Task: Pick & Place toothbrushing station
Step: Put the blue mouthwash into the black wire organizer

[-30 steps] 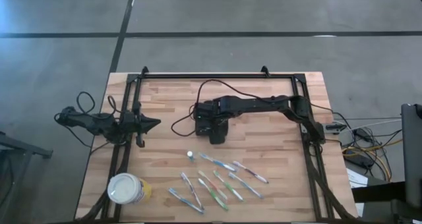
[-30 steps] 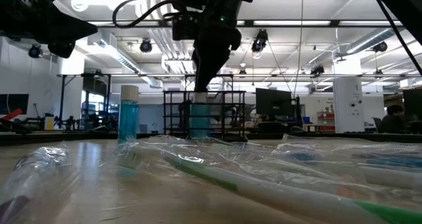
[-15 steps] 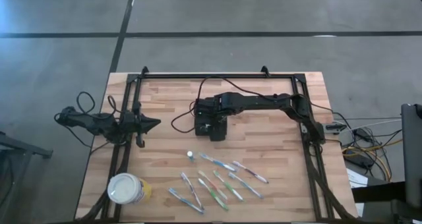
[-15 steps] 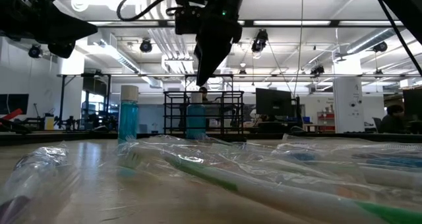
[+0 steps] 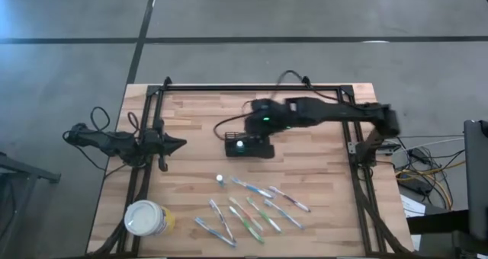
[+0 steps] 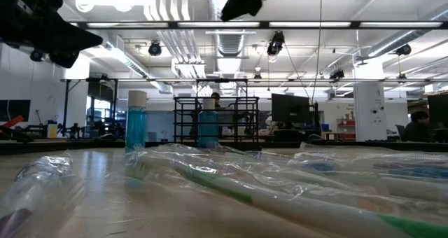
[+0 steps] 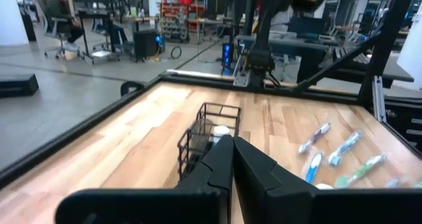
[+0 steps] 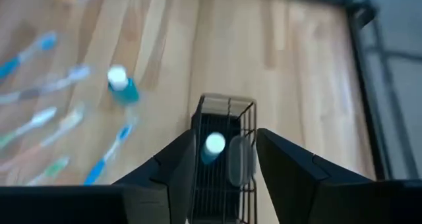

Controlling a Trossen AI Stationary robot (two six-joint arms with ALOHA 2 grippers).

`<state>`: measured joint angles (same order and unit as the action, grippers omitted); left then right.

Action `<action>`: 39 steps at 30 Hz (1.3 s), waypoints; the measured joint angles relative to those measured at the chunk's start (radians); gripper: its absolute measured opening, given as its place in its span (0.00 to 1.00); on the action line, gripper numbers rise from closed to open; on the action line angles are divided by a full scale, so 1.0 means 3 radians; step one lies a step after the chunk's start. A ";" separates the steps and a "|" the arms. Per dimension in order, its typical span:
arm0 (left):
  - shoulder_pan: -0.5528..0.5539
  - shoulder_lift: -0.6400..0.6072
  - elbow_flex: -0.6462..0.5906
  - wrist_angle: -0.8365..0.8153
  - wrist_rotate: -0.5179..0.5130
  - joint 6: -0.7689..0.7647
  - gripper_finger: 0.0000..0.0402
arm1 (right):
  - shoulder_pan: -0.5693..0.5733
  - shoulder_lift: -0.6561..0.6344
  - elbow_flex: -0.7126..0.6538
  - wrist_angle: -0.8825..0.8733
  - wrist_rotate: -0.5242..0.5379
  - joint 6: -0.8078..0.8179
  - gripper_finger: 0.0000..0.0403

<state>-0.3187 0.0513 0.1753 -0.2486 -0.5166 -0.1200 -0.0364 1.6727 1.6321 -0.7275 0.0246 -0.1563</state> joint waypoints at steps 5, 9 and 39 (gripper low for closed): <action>0.0000 0.0000 0.0000 -0.0016 0.0002 -0.0055 0.03 | 0.0044 -0.0796 -0.1285 0.1106 0.0004 0.0137 0.34; 0.0001 0.0000 0.0000 0.0015 0.0002 -0.0204 0.03 | 0.0042 -0.1277 -0.2188 0.1834 0.0011 0.0283 0.30; 0.0004 0.0056 0.0012 0.0033 -0.0256 -0.0040 0.01 | -0.0026 -0.3833 -0.4938 0.4244 -0.0206 0.0365 0.02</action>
<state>-0.3176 0.0681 0.1788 -0.2386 -0.5934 -0.1322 -0.0441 0.5229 0.1506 0.5455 -0.0372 -0.0469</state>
